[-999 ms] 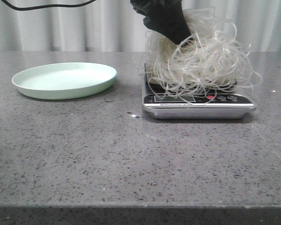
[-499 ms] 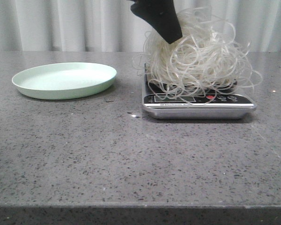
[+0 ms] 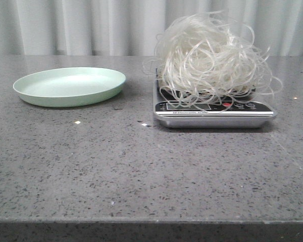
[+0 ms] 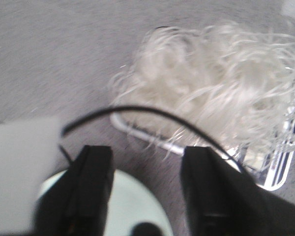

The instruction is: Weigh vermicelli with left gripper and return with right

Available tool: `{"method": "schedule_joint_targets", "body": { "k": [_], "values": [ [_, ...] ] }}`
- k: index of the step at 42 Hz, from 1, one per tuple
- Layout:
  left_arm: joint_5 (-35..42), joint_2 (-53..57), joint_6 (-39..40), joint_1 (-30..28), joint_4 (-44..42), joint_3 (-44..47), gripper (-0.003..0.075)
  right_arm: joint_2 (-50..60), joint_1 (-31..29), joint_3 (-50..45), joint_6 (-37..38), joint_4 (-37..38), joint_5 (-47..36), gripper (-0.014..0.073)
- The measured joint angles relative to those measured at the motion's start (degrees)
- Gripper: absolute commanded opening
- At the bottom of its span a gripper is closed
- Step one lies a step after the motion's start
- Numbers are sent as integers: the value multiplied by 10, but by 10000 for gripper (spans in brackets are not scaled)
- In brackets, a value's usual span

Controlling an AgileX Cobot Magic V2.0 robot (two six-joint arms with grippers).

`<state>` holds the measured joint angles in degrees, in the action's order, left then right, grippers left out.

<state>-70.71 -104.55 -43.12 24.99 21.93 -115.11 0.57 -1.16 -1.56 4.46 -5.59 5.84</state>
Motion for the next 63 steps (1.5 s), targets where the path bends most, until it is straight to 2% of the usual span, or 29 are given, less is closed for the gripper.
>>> {"method": "schedule_joint_targets", "body": {
  "k": [3,14,23,28,36,49,63],
  "values": [
    [-6,20,16,-31,0,0,128,0,0,0,0,0,0,151],
    [-11,112,79,-134,0,40,145,0,0,0,0,0,0,151],
    [-3,209,100,-177,-21,155,145,0,0,0,0,0,0,151],
    [52,280,129,-182,-77,250,145,0,0,0,0,0,0,151],
    [196,412,201,-184,-162,424,145,0,0,0,0,0,0,151],
    [394,588,228,-184,-176,678,145,0,0,0,0,0,-2,151],
    [486,749,229,-184,-176,854,145,0,0,0,0,0,-4,151]
  ]
}}
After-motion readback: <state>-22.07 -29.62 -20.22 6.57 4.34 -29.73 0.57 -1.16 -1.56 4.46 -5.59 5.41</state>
